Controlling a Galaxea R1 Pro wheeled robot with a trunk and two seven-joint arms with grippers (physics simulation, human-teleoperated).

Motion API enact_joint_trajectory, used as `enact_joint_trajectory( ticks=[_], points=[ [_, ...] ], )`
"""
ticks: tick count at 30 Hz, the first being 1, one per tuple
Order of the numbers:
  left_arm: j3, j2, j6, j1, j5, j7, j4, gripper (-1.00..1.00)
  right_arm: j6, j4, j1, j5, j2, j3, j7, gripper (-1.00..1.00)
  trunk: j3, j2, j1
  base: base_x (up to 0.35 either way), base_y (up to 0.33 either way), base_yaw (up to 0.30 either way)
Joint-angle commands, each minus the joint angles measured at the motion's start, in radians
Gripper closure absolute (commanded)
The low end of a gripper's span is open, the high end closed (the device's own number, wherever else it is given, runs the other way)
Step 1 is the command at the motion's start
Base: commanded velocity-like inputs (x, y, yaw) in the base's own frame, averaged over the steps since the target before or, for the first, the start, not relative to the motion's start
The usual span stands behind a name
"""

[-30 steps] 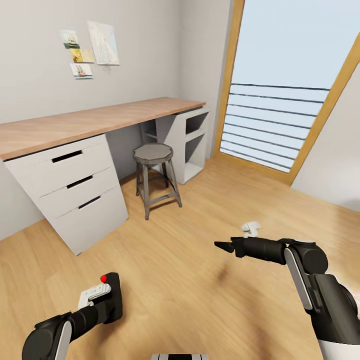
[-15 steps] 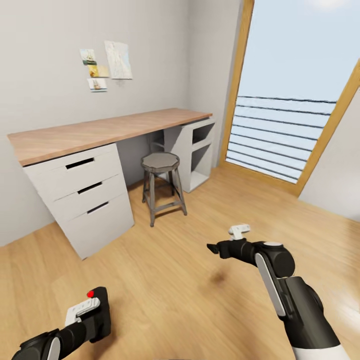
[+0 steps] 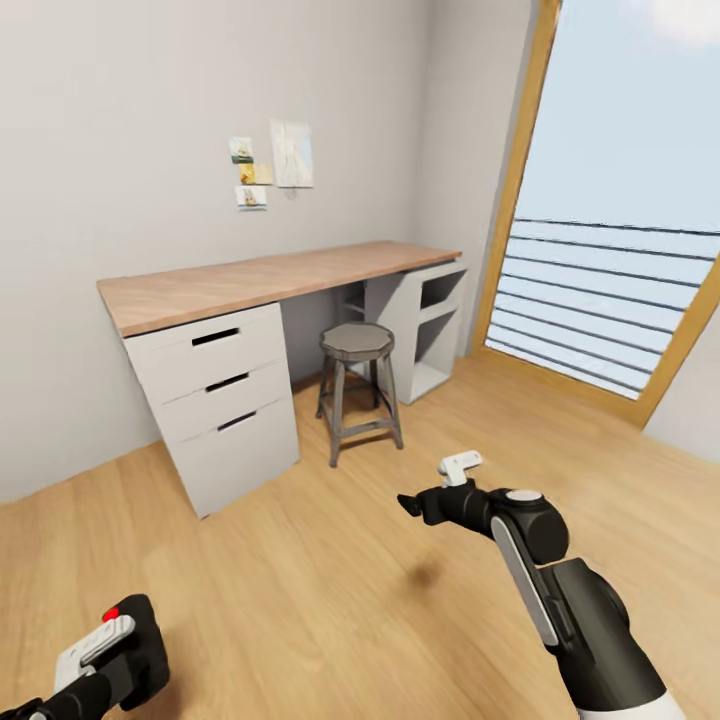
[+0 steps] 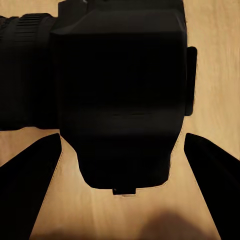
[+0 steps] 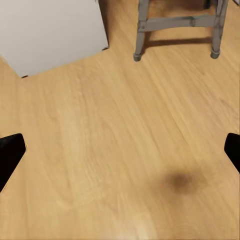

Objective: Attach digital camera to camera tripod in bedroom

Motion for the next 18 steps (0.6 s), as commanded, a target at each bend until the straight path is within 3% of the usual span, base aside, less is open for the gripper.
enact_joint_trajectory(
  ticks=[1,10,18],
  points=[
    [0.004,-0.001,0.004,-0.001,0.004,-0.002,0.000,1.00,-0.004,-0.001,0.001,-0.009,-0.001,0.002,-0.005,-1.00,0.003,0.000,-0.001,0.000,0.000,0.281],
    [0.001,-0.003,-0.006,-0.001,0.006,0.004,0.022,1.00,-0.033,-0.001,0.009,-0.009,0.002,0.024,-0.004,-1.00,0.003,0.000,-0.001,-0.020,-0.015,0.285],
    [-0.001,-0.003,-0.029,-0.001,0.003,0.010,0.034,1.00,-0.034,-0.001,0.011,-0.009,0.003,0.040,-0.004,-1.00,0.003,0.000,-0.001,-0.182,-0.192,0.287]
  ],
)
